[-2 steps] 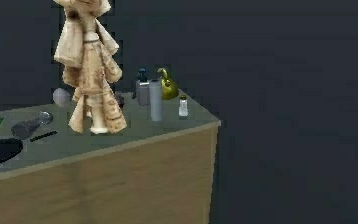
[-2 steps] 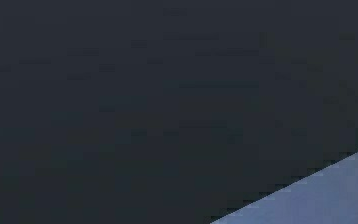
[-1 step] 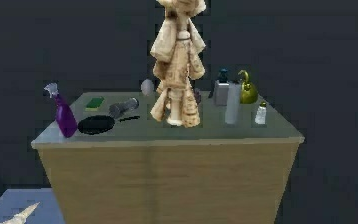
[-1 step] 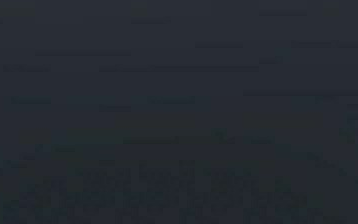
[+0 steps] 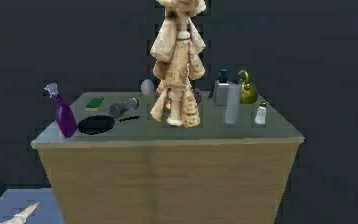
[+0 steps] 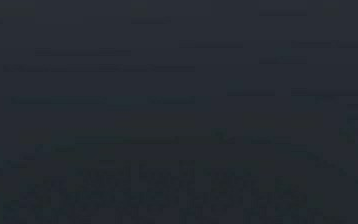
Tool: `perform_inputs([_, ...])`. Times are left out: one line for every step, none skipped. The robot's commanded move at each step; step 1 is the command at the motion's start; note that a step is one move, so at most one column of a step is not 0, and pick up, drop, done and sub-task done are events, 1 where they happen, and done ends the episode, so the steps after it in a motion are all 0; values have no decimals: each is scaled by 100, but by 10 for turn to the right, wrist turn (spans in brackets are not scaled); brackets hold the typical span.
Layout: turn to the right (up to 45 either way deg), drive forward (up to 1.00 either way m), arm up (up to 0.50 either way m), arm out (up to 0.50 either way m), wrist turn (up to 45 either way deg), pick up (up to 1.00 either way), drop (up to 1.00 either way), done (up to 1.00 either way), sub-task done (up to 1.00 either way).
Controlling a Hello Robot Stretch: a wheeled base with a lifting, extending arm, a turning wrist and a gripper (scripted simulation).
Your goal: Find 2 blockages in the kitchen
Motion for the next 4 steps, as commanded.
perform_inputs([-450,0,0,0,0,0,0,0,0])
perform_inputs([-450,0,0,0,0,0,0,0,0])
perform_inputs([0,15,0,0,0,0,0,0,0])
perform_inputs([180,0,0,0,0,0,0,0,0])
